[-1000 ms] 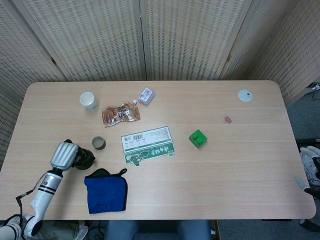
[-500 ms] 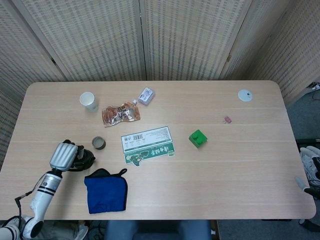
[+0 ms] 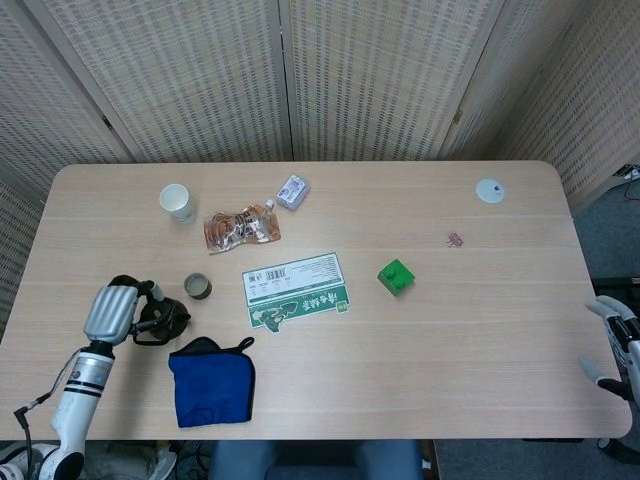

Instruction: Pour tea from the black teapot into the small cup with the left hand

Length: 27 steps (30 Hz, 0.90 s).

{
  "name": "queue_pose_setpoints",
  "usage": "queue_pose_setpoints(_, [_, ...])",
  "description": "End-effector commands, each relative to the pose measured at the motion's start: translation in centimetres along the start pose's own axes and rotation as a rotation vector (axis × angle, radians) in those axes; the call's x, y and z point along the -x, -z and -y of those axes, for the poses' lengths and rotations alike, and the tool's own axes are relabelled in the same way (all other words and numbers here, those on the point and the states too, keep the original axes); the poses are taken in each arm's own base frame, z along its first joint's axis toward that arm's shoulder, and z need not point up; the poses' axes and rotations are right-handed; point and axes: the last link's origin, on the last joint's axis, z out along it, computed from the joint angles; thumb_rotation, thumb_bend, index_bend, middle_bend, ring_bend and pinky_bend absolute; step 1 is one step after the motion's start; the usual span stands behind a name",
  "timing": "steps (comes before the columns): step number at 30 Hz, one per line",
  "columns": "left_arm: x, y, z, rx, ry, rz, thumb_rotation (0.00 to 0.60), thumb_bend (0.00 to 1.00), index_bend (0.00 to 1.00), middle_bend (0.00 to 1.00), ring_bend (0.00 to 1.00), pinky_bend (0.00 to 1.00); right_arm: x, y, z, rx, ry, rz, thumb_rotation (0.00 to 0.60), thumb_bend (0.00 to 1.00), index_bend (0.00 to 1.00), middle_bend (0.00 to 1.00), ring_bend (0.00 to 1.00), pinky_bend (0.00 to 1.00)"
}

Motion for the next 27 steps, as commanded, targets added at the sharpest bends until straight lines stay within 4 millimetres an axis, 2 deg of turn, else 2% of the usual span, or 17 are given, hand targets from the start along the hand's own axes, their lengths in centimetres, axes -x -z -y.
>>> queue_pose_setpoints(1, [-1.9,2.4,0.7,-0.078,0.003,-0.028,0.288,0.31,0.48,0.52,0.4,0.24,0.2,-0.1,0.2,-0.011,0.0,0.008,0.6,0.17,0.23,0.2,0.16,0.16])
queue_pose_setpoints(8, [-3.6,6.1,0.5,-0.115,-0.012,-0.056,0.401,0.31,0.47,0.51,0.4,0.24,1.5,-0.3,0.9,-0.044,-0.018,0.056,0.6,0.17,0.23,0.2,0.16,0.16])
queue_pose_setpoints(18, [-4.1,10.4,-0.5,-0.111,-0.059,-0.113,0.408,0.31,0.47,0.51,0.39,0.24,3.2,-0.5,1.9,-0.089,-0.044,0.104,0.6,0.17,0.23,0.2,0.16,0.16])
queue_pose_setpoints(27, [-3.8,12.4,-1.0,-0.148,-0.067,-0.092,0.43,0.31,0.47,0.51,0.39,0.23,3.5,-0.6,2.5,-0.117,-0.043,0.101,0.6,0.17,0.23,0.2,0.16,0.16])
